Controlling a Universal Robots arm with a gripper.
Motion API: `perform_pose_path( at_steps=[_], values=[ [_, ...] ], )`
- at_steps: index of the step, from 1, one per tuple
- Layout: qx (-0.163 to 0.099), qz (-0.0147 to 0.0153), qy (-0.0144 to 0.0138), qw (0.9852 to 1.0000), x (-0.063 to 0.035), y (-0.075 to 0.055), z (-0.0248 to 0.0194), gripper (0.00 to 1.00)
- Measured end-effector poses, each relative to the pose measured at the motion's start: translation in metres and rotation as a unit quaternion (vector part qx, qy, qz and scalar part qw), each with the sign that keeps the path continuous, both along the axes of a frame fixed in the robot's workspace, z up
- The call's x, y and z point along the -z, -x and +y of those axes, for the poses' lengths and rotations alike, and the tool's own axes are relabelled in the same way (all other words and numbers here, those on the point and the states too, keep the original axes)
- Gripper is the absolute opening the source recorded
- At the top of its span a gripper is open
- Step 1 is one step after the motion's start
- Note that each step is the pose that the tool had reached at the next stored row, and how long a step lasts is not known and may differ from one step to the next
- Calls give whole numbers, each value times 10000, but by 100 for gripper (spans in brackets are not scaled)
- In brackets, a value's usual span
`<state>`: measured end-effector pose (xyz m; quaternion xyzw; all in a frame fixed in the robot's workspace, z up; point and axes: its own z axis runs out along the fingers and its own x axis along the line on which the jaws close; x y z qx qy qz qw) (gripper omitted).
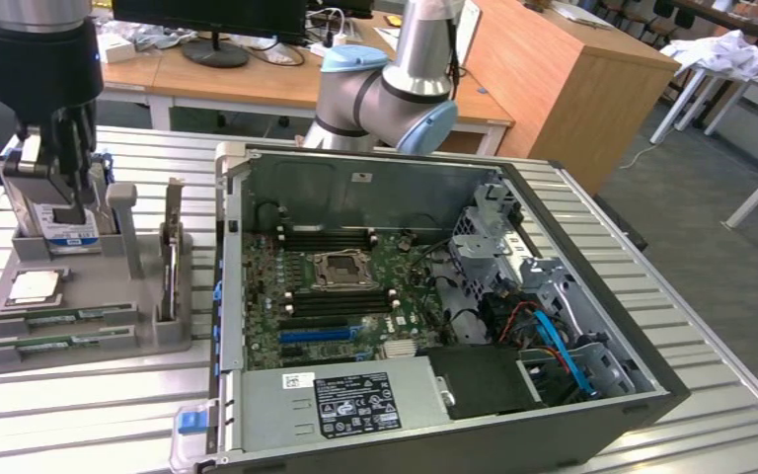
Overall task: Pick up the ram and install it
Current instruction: 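Pick up the ram and move it above insertion slot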
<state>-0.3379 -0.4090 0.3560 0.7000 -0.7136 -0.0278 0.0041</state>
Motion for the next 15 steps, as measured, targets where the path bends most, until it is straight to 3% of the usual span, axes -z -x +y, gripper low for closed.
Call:
perform_pose_path(
  at_steps=[15],
  values=[
    [-1,0,-5,10000,44,13,-2,36]
  ],
)
